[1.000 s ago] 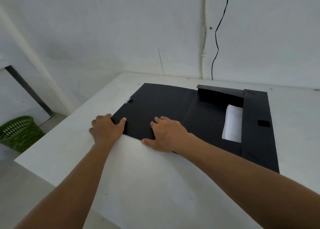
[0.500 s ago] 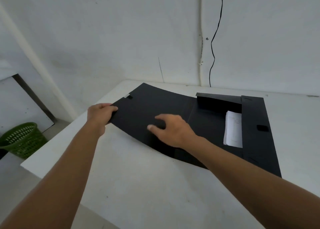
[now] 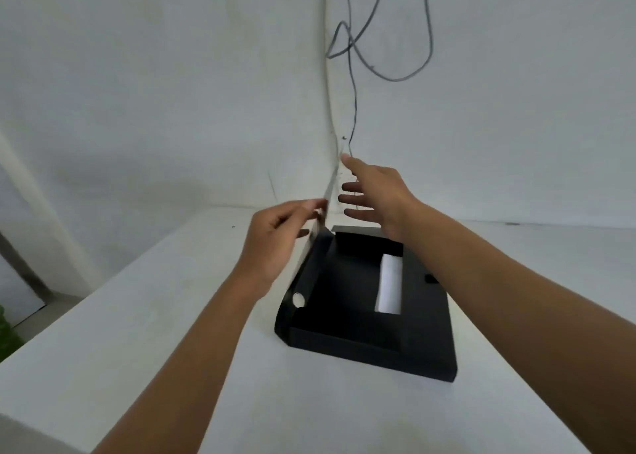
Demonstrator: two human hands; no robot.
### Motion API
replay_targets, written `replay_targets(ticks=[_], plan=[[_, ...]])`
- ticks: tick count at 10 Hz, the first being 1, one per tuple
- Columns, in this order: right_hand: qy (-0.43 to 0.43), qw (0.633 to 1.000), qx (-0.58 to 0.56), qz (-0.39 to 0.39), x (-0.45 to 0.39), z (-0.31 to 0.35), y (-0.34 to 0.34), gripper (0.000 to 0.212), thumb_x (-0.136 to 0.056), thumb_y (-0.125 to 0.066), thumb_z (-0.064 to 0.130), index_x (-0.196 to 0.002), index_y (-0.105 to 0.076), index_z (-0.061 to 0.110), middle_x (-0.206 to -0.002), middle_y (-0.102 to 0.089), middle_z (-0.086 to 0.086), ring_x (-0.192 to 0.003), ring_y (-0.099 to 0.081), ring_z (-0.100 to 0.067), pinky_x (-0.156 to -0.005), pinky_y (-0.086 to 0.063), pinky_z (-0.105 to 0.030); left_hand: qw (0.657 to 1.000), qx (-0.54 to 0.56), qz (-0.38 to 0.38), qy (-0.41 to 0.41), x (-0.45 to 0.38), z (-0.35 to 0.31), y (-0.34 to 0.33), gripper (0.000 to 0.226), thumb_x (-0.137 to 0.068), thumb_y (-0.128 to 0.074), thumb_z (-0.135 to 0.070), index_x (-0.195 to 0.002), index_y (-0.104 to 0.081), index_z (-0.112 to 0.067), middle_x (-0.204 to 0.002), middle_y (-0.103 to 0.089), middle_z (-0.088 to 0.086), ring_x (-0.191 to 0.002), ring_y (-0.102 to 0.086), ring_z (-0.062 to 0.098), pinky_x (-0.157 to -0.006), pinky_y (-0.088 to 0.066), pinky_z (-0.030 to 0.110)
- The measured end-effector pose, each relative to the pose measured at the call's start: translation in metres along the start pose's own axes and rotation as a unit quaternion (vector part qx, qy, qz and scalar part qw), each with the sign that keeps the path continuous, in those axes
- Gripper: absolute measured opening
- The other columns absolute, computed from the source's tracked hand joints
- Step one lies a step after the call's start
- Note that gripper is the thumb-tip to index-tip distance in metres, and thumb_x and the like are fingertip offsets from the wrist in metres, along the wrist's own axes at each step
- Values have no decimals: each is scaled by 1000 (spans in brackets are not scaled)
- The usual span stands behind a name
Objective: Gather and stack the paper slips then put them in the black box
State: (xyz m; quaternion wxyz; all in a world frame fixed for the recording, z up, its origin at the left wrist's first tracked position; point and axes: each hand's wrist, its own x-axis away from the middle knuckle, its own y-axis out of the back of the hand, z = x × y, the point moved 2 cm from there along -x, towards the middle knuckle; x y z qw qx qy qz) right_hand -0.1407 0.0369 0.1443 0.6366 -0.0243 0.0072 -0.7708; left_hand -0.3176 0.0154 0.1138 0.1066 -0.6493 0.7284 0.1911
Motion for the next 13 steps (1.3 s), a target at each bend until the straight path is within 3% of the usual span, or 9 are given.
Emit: replay_targets(ticks=[2,3,4,5,6,8,9,11,13], plan=[[-14,994,59,-89,15,-16,57,16,-89,-57,-8,-99,-68,-3,-85,-63,-12,-66,-63,-19,-50,-54,-22,982,-165,83,-32,3,31,-50,17,-93,-71,-26,-107,-79,-31,-112,-74,-16,-110,-64,1,-96,-51,22],[-19,980,144,-134,17,-38,83,44,-89,-58,-1,-133,-62,2,-108,-64,-11,-91,-64,-22,-73,-54,-31,961,-253,111,-27,3,55,-61,21,-93,-69,-32,-111,-79,-30,-120,-71,-13,-114,-61,3,-102,-44,22],[-33,967,191,-163,27,-65,99,52,-89,-58,9,-141,-57,12,-130,-61,-4,-116,-61,-24,-89,-49,-27,942,-310,123,-19,5,79,-67,27,-94,-66,-38,-118,-75,-30,-128,-67,-10,-121,-58,8,-102,-38,20],[-41,952,255,-164,36,-92,108,25,-86,-53,2,-100,-67,16,-99,-61,-1,-99,-58,-27,-71,-46,-23,923,-359,133,18,7,102,-72,40,-95,-58,-51,-130,-67,-33,-141,-58,-10,-132,-51,13,-113,-38,37],[-58,940,295,-161,44,-114,104,40,-87,-51,-1,-124,-65,8,-127,-62,-10,-116,-59,-31,-90,-47,-31,905,-397,149,38,11,113,-77,48,-96,-53,-55,-139,-58,-36,-154,-45,-9,-144,-37,16,-120,-25,55],[-22,857,499,-124,44,-143,81,57,-101,-40,22,-155,-32,6,-170,-13,-10,-155,-14,-32,-122,-24,-46,845,-499,186,46,20,120,-85,59,-103,-31,-55,-159,-26,-35,-170,-12,-3,-156,-4,15,-126,-6,47],[-31,849,520,-88,39,-155,78,64,-109,-29,35,-162,-12,5,-172,-1,-12,-158,2,-27,-127,-11,-43,820,-535,195,57,19,121,-88,61,-104,-25,-54,-161,-19,-33,-170,-8,-3,-156,-2,16,-126,-6,46],[-21,851,517,-94,38,-154,78,65,-108,-33,39,-161,-17,5,-170,-10,-13,-157,-7,-28,-124,-19,-43,812,-549,188,65,14,113,-92,57,-102,-33,-49,-156,-31,-30,-166,-23,1,-154,-17,21,-123,-15,49],[84,838,516,-157,40,-121,122,60,-105,-42,45,-157,-33,18,-160,-38,-8,-148,-33,-26,-118,-34,-44,829,-541,138,-32,-11,79,-130,55,-100,-42,-47,-150,-44,-24,-156,-40,2,-146,-31,22,-120,-24,45]])
